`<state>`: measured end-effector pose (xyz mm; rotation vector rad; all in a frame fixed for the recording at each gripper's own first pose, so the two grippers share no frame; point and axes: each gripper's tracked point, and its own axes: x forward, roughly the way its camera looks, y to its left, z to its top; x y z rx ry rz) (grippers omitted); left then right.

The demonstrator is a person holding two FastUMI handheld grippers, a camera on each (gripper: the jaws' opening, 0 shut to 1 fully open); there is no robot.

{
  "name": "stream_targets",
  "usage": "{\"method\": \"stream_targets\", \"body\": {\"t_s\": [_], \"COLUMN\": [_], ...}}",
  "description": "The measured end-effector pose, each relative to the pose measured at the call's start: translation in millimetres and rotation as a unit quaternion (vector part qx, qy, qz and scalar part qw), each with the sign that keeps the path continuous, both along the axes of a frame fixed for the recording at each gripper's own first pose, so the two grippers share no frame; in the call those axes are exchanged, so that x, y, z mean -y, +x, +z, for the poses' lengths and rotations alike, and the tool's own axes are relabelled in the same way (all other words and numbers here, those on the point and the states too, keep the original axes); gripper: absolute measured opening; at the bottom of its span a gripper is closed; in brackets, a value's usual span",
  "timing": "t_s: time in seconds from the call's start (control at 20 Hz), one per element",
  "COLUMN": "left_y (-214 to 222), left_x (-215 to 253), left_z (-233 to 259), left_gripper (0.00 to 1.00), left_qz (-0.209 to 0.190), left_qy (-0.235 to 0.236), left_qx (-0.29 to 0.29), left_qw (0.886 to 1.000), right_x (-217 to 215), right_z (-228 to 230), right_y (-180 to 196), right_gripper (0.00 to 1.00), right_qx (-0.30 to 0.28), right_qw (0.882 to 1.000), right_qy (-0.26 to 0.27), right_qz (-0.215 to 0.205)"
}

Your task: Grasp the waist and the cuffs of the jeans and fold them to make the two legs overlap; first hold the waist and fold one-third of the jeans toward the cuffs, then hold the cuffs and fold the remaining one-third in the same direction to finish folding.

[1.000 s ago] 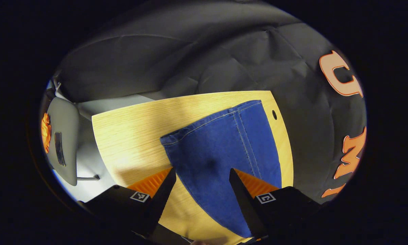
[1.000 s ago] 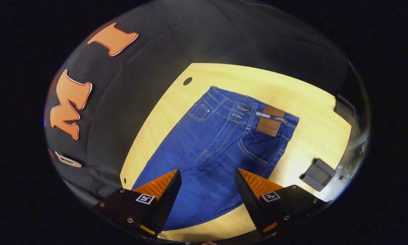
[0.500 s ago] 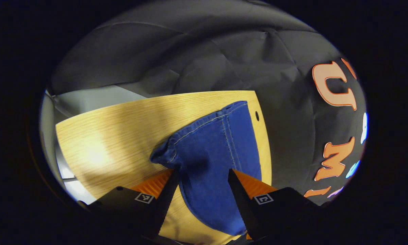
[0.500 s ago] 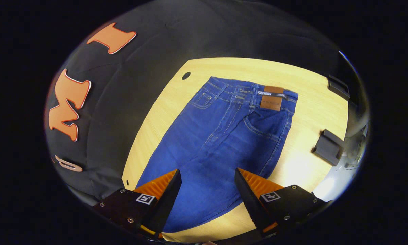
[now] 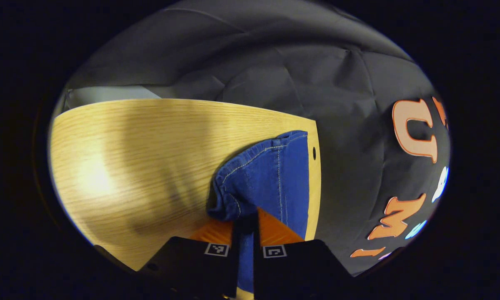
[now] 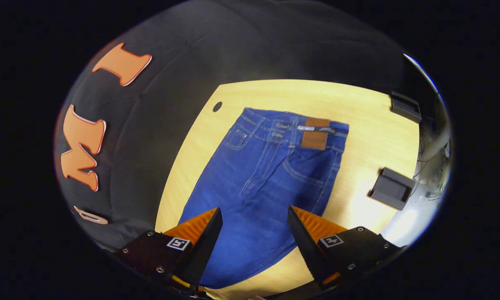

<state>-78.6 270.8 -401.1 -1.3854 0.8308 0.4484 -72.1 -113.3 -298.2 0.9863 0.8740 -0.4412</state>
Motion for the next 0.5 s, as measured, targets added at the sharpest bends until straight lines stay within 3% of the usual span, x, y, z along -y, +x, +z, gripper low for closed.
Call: {"method": "stream_targets", "body": {"t_s": [0.05,0.3,0.5], "left_y": [17.1,25.2,29.1], "left_x": [-6.5,2.9,4.7], "left_z": [-10.5,10.5,29.3], "left_gripper": [0.04,0.05,0.02], "left_qz": [-0.003,-0.029,-0.028], "left_qy": [0.007,0.073,0.088], "left_qx": [0.006,-0.004,0.002], "left_qw": [1.0,0.997,0.996], "right_x": [10.8,64.8,85.6], "right_z": [-3.2,-33.7,-59.1], "right_y": [1.3,-0.5,-5.1], "right_gripper": [0.97,0.97,0.97], "right_qx": [0.001,-0.02,-0.043], "right_qw": [1.0,0.999,0.998], "right_qy": [0.004,0.009,0.012], "right_qz": [-0.007,-0.045,-0.038]}}
